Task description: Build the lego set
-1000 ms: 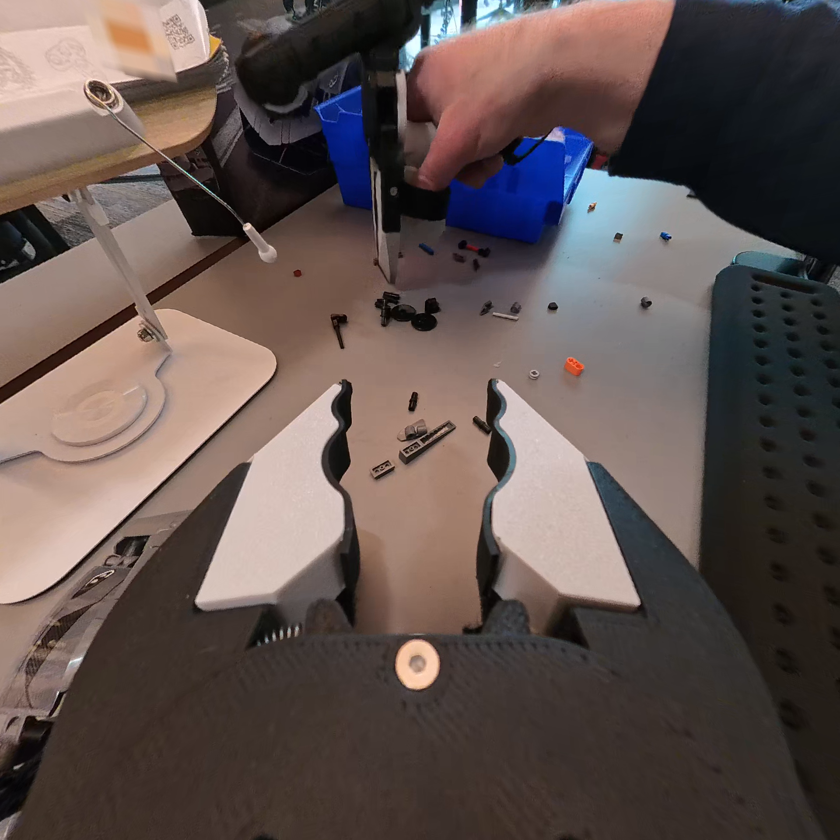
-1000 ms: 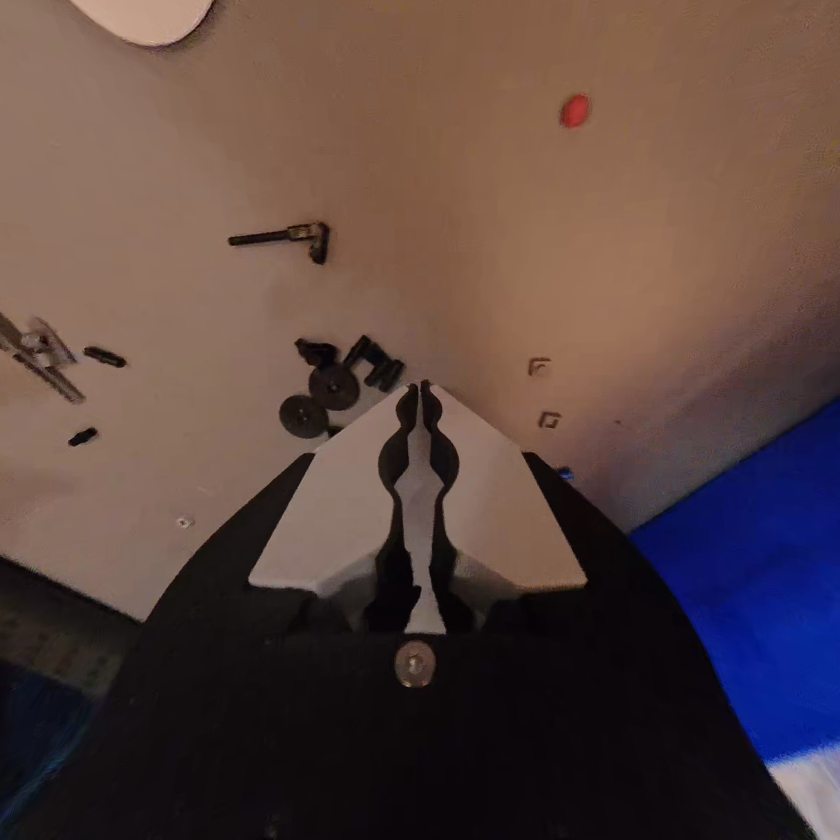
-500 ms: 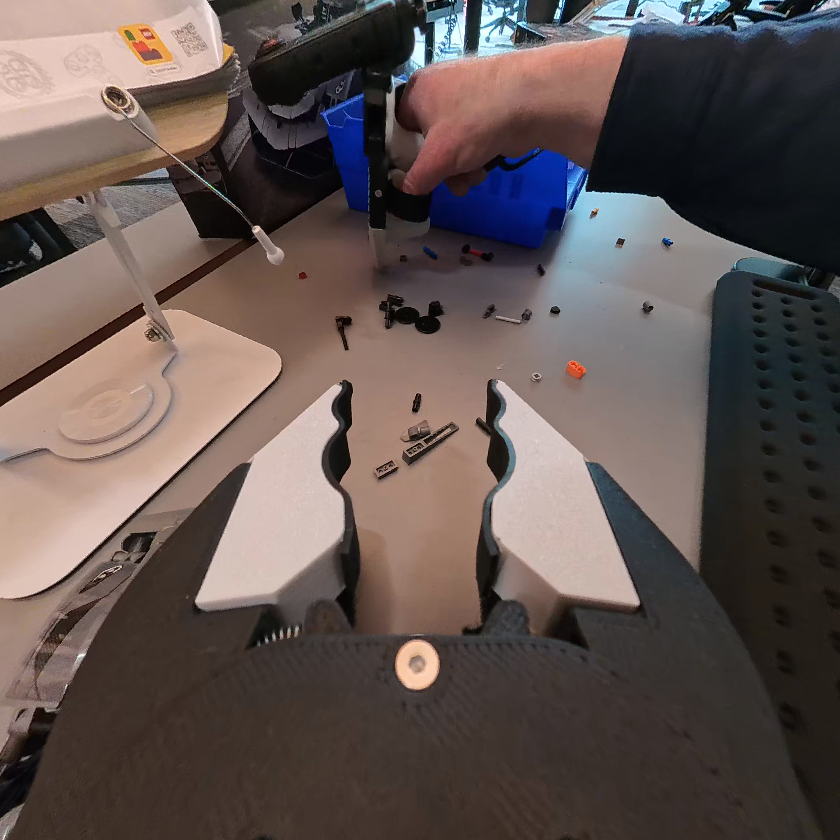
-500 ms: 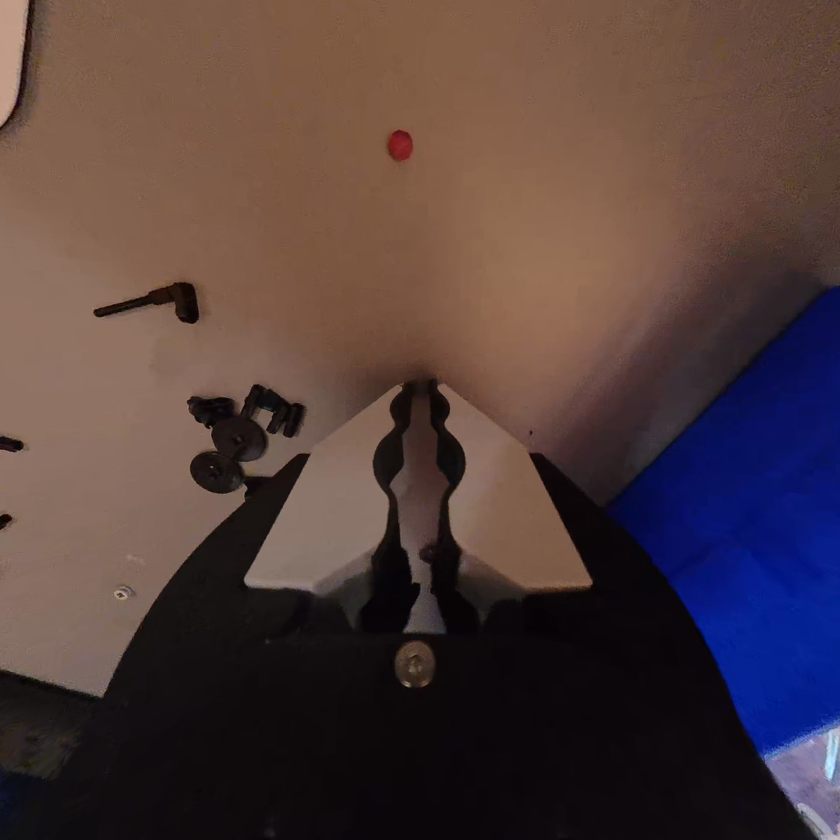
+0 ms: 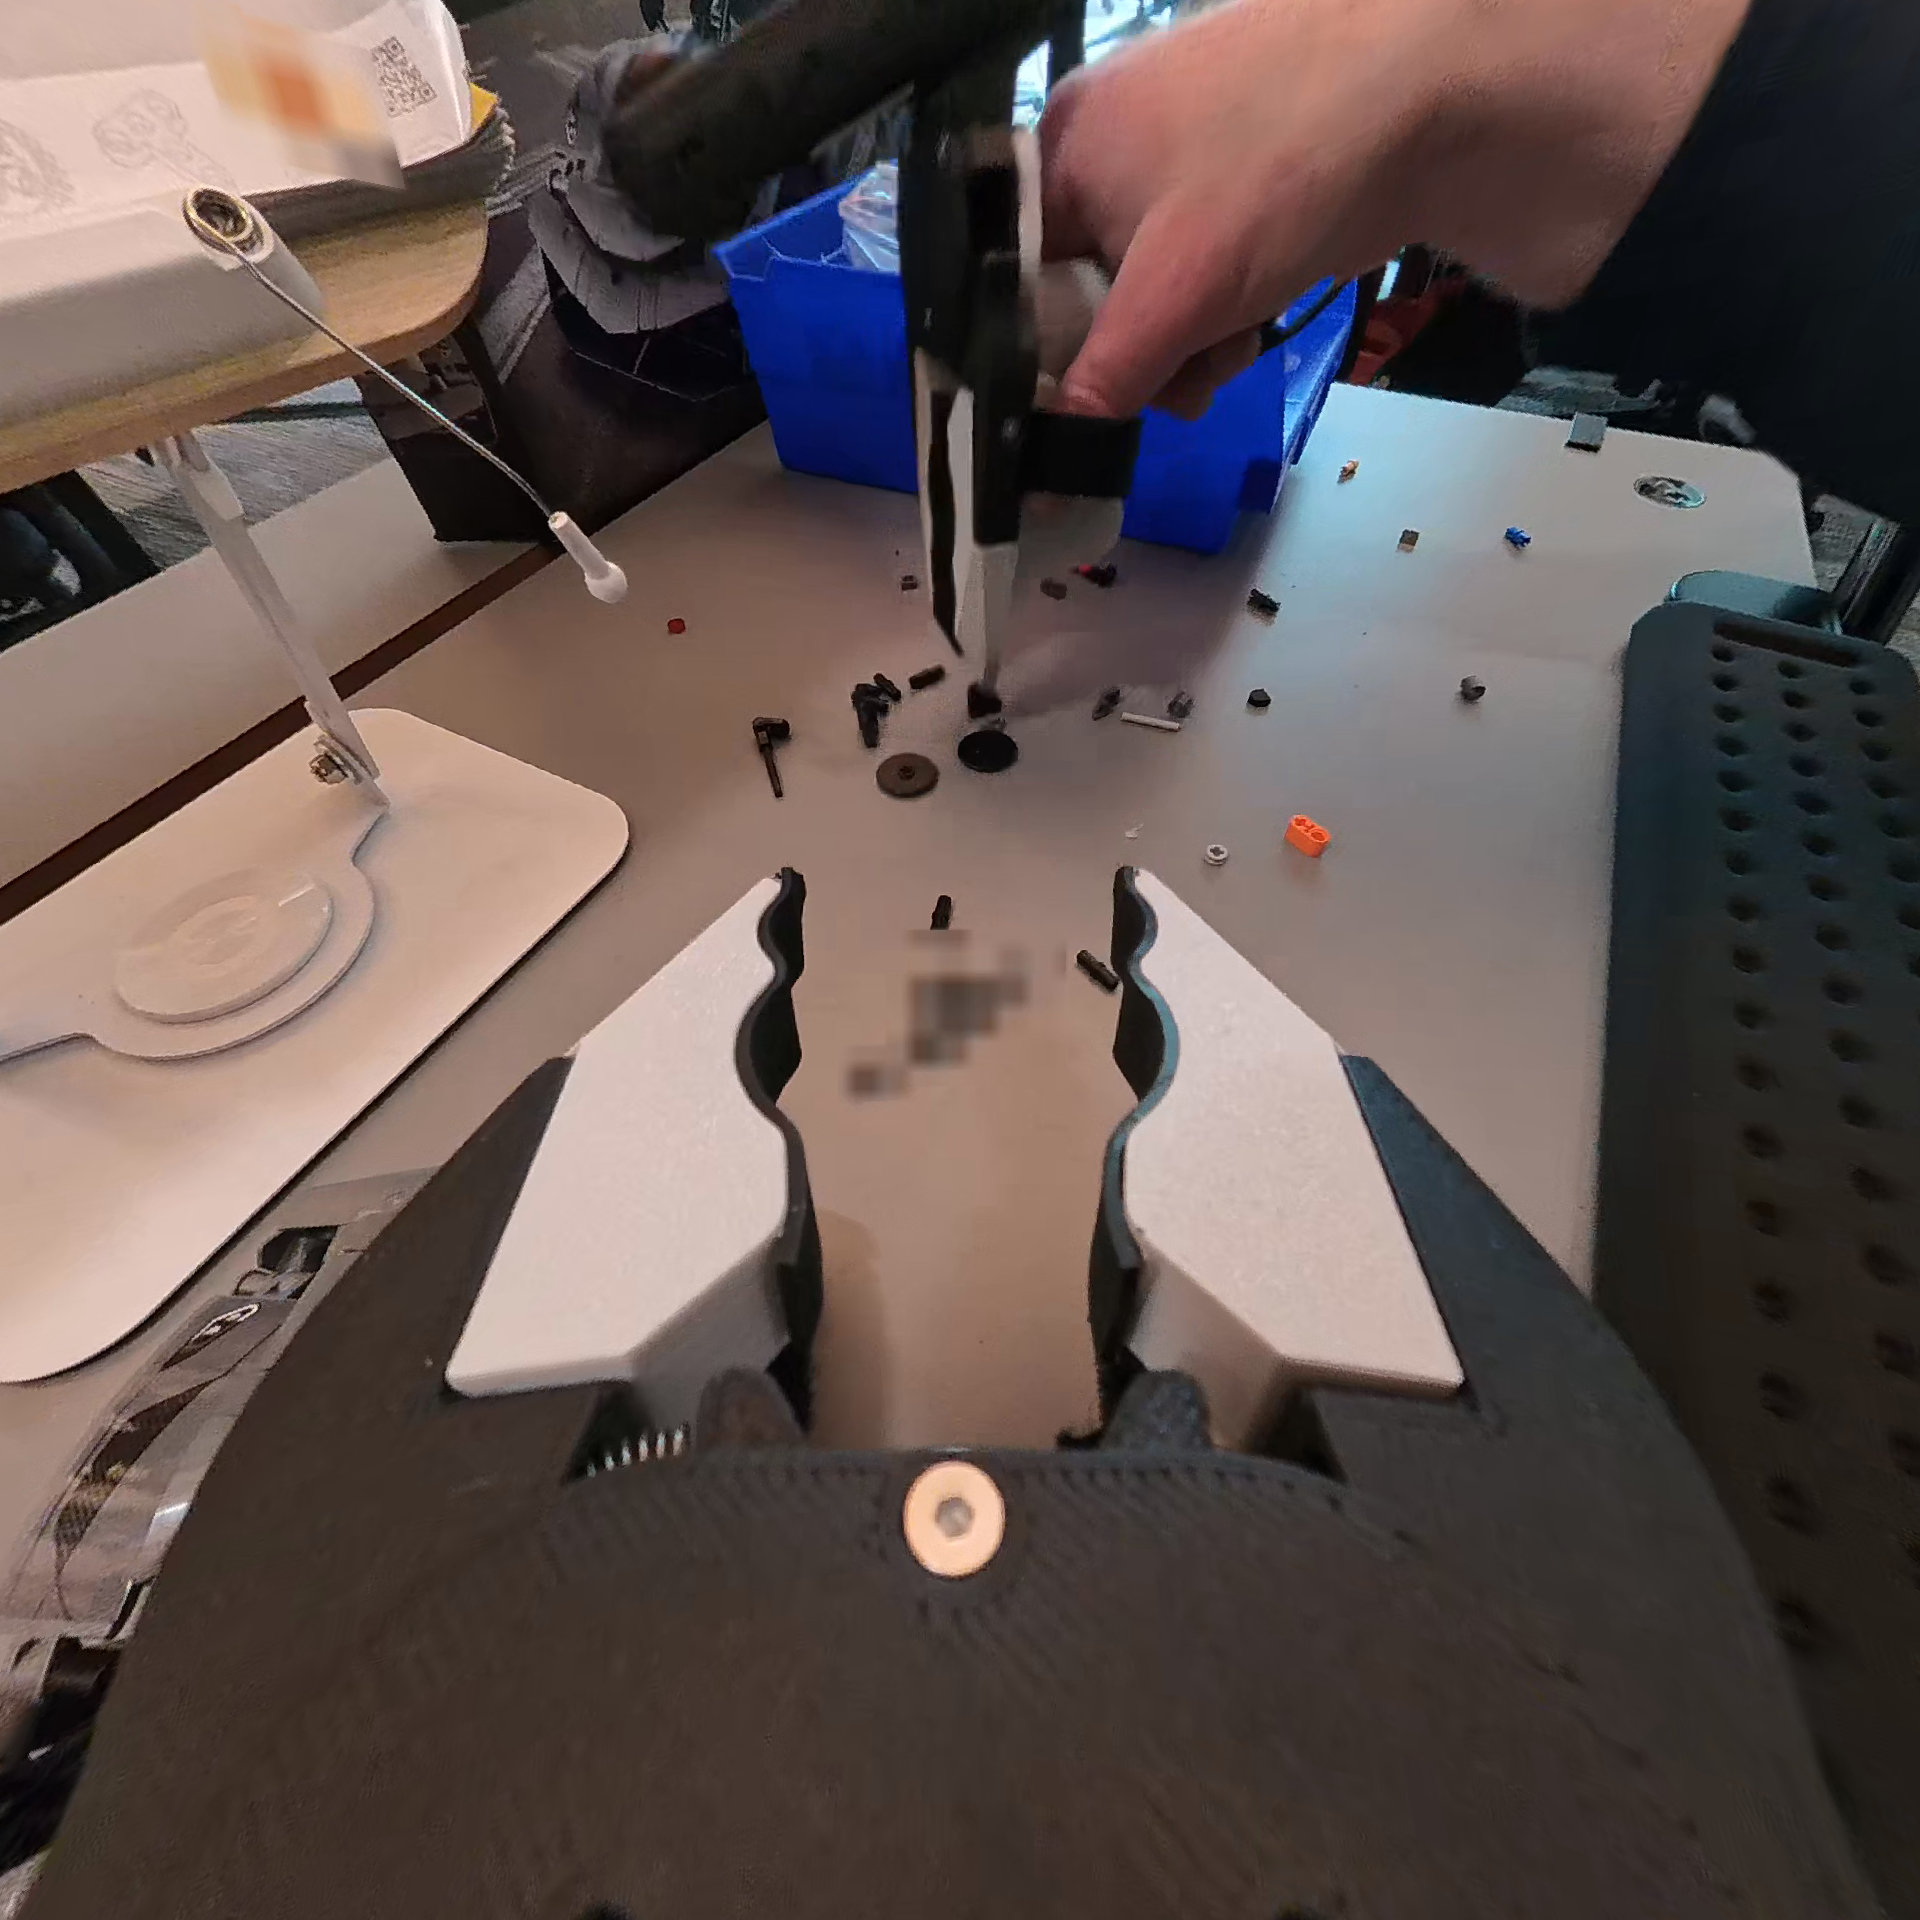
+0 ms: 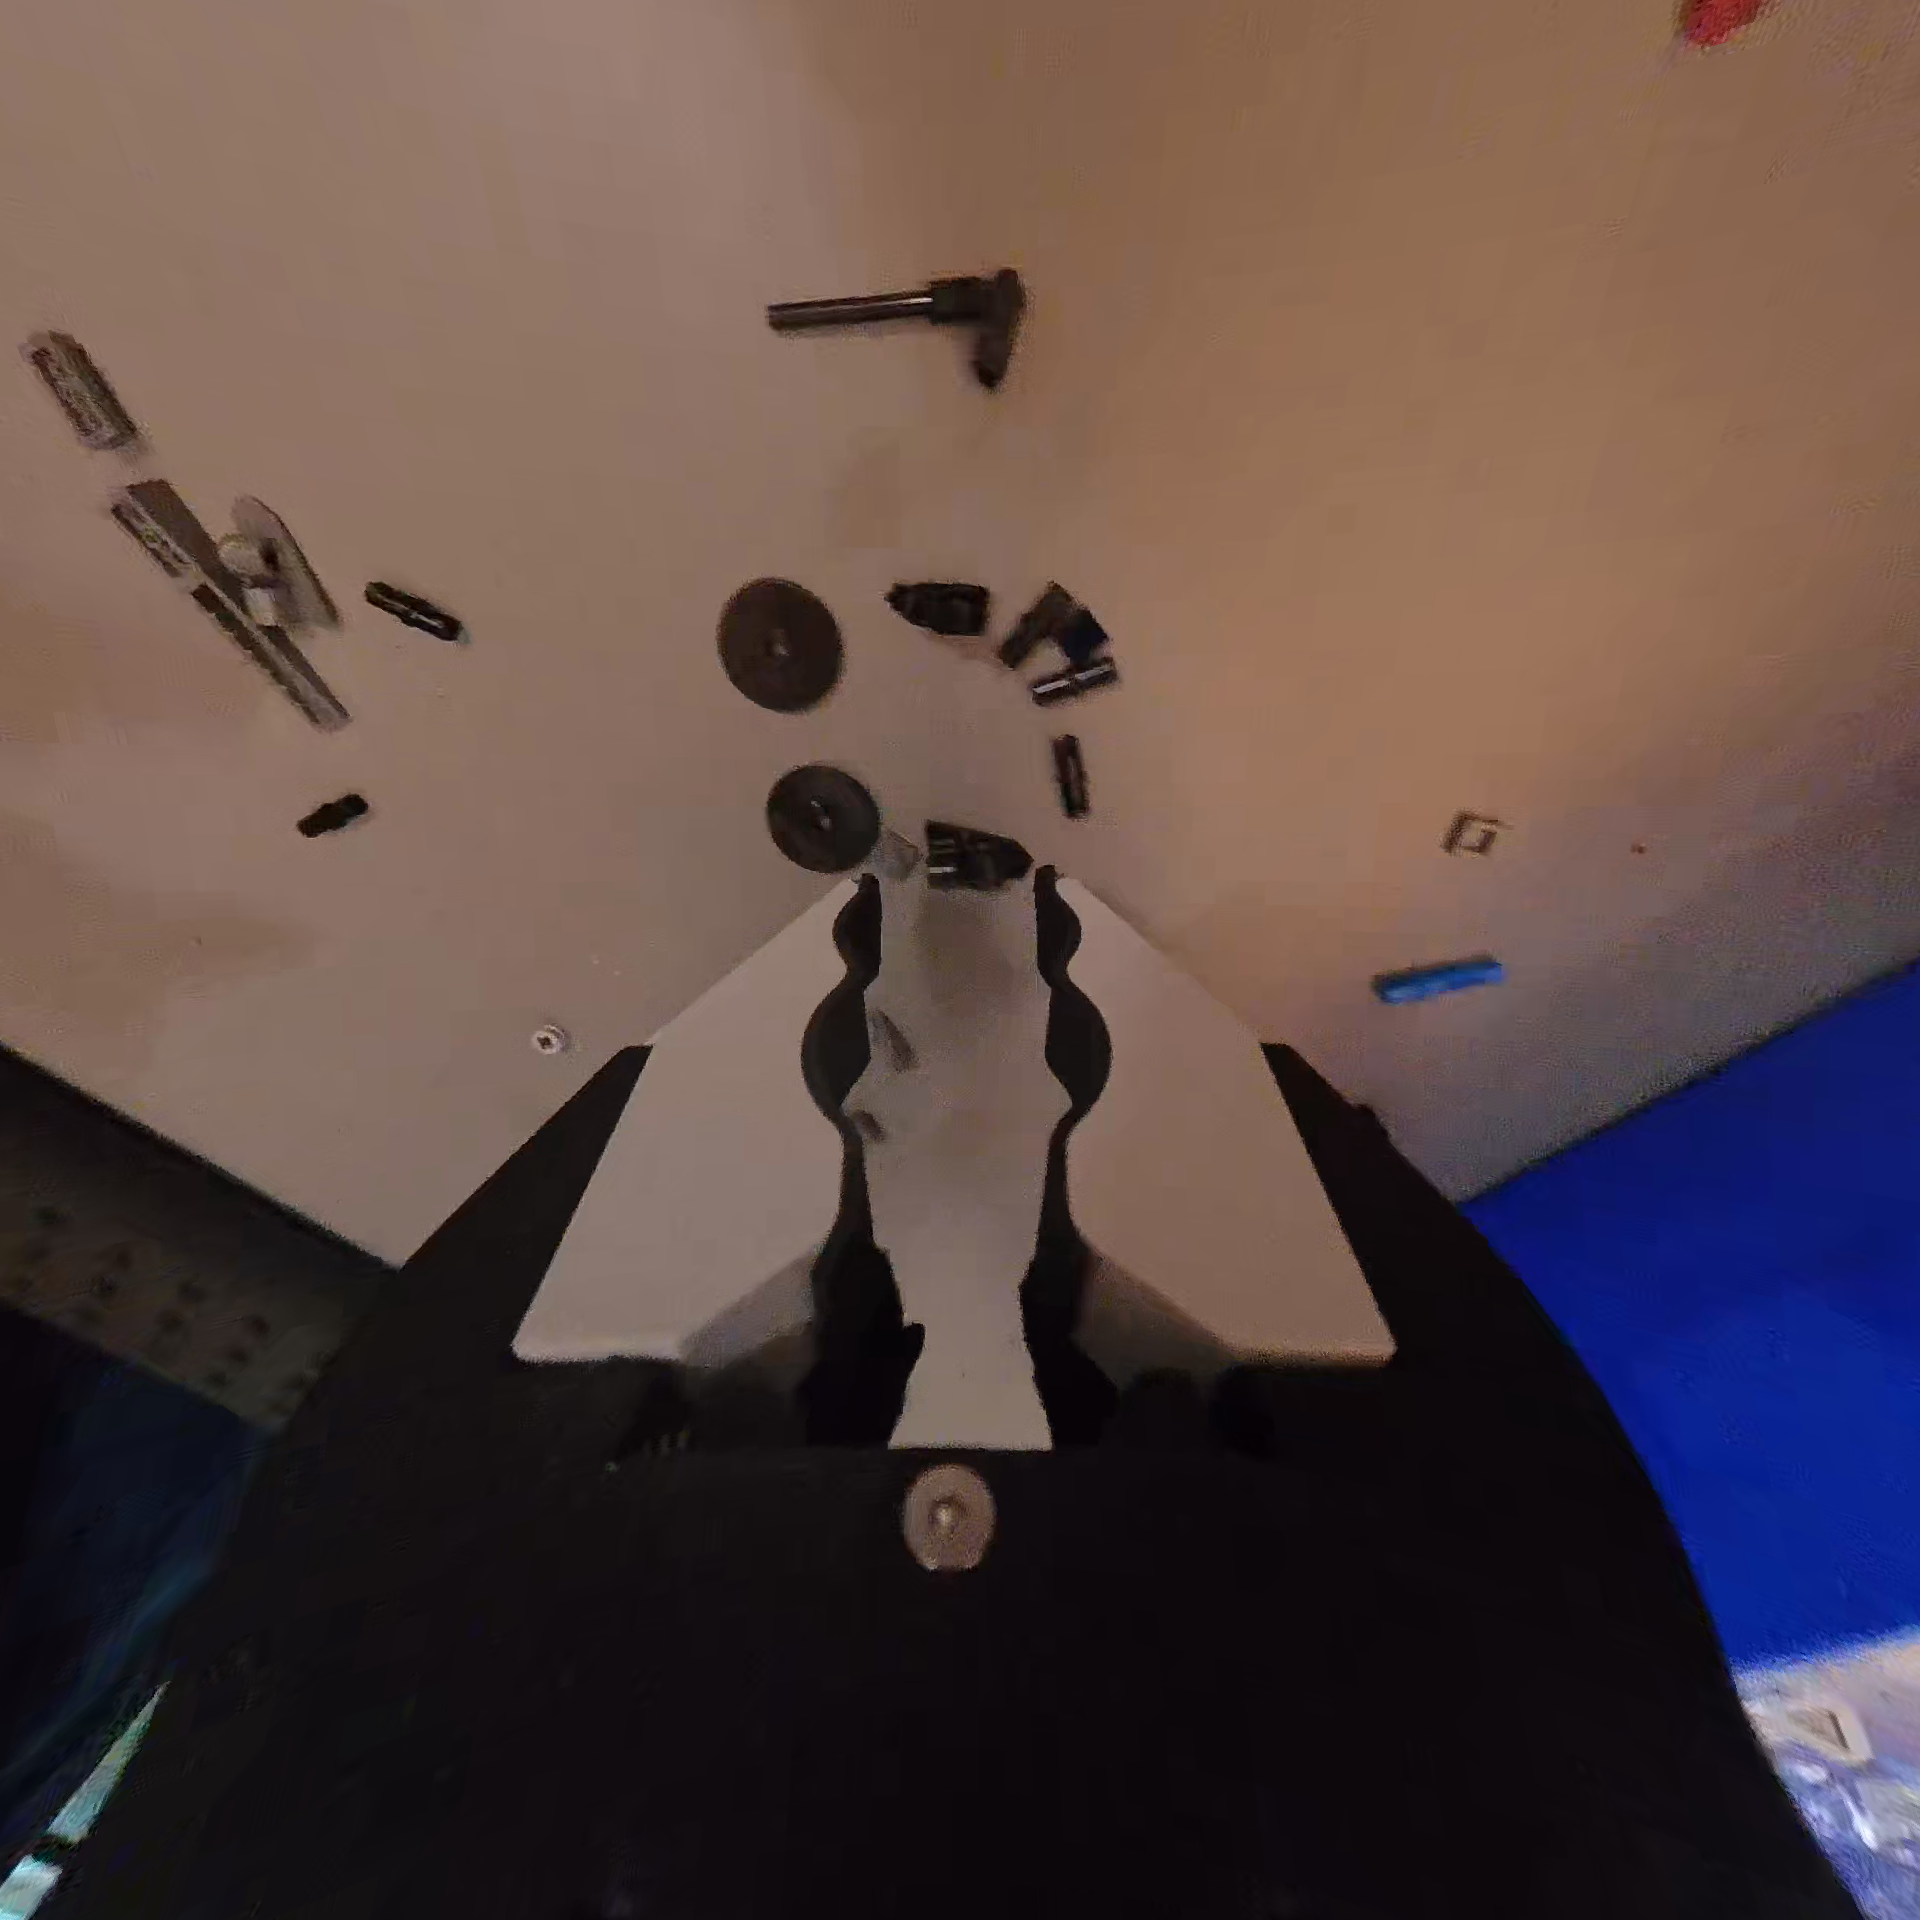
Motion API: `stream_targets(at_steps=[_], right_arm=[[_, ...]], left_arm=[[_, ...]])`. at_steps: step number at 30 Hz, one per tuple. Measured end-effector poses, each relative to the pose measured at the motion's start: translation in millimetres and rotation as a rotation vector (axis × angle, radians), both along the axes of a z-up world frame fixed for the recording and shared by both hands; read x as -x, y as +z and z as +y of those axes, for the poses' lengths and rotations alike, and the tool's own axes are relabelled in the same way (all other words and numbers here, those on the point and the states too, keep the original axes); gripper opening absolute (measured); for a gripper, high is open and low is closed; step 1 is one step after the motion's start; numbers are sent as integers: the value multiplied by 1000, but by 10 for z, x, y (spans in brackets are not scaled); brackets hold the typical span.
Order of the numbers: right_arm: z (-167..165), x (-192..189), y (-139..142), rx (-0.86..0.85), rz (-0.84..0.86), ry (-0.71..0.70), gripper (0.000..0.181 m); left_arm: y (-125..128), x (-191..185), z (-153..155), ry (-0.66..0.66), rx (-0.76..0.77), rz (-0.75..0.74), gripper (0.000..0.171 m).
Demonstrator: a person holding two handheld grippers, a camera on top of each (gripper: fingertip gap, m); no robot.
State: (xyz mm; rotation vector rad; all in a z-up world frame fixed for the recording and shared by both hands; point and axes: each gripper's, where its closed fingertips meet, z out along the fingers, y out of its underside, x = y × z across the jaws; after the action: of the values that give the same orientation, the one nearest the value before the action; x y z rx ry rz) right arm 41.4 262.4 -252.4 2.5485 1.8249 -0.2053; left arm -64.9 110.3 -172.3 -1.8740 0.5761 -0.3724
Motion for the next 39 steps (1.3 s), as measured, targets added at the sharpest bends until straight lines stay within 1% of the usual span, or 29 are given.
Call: stream_targets(at_steps=[2, 4, 5, 7, 9, 11, 12, 13, 15, 18, 19, 20, 22, 25, 28, 29, 31, 32, 34, 36, 39], right_arm=[[88, -121, 133, -26, 23, -62, 32], [157, -275, 265, -81, 29, -74, 36], [165, -336, 353, -104, 46, -76, 34], [179, -440, 571, -156, 103, -81, 33], [253, -570, 849, -246, 172, -100, 30], [418, -741, 1150, -365, 243, -146, 39], [526, -841, 1271, -427, 268, -165, 47], [627, -958, 1333, -474, 271, -179, 52], [805, -1250, 1297, -512, 199, -229, 56], [1035, -1656, 1168, -586, 84, -253, 58], [1093, -1776, 1134, -607, 70, -264, 62], [1121, -1859, 1101, -599, 91, -294, 65], [1138, -2007, 1017, -542, 147, -375, 79], [1115, -2007, 866, -466, 252, -394, 68], [1162, -2074, 615, -434, 205, -411, 57], [1176, -2074, 556, -434, 192, -394, 41], [1177, -2005, 491, -424, 208, -357, 0], [1165, -1966, 475, -404, 223, -349, 0], [1164, -1905, 538, -404, 255, -329, 0], [1177, -1854, 740, -458, 309, -318, 0], [1093, -1758, 1085, -505, 391, -297, 0]], left_arm=[[7, 0, -3, 0, -2, -3, 57], [13, 1, -5, -1, -4, -4, 57], [15, 2, -5, -1, -5, -4, 57], [9, -7, -7, -3, -3, -5, 57], [-5, -21, -6, -6, 0, 0, 58], [-15, -45, -7, -11, 1, 6, 58], [-22, -54, -7, -12, 2, 8, 58], [-30, -63, -5, -14, 5, 9, 58], [-46, -75, -4, -17, 10, 10, 58], [-75, -74, -5, -15, 16, 16, 58], [-83, -69, -6, -13, 18, 16, 58], [-86, -61, -6, -11, 18, 16, 58], [-83, -44, 0, -5, 17, 13, 58], [-88, -33, 22, -2, 21, 5, 57], [-119, -46, 39, -4, 30, 12, 58], [-132, -49, 40, -4, 33, 17, 58], [-141, -48, 37, -1, 32, 25, 57], [-139, -42, 38, 2, 30, 26, 57], [-130, -27, 43, 8, 27, 21, 57], [-127, -11, 50, 14, 25, 19, 57], [-134, -12, 59, 15, 26, 15, 57]])
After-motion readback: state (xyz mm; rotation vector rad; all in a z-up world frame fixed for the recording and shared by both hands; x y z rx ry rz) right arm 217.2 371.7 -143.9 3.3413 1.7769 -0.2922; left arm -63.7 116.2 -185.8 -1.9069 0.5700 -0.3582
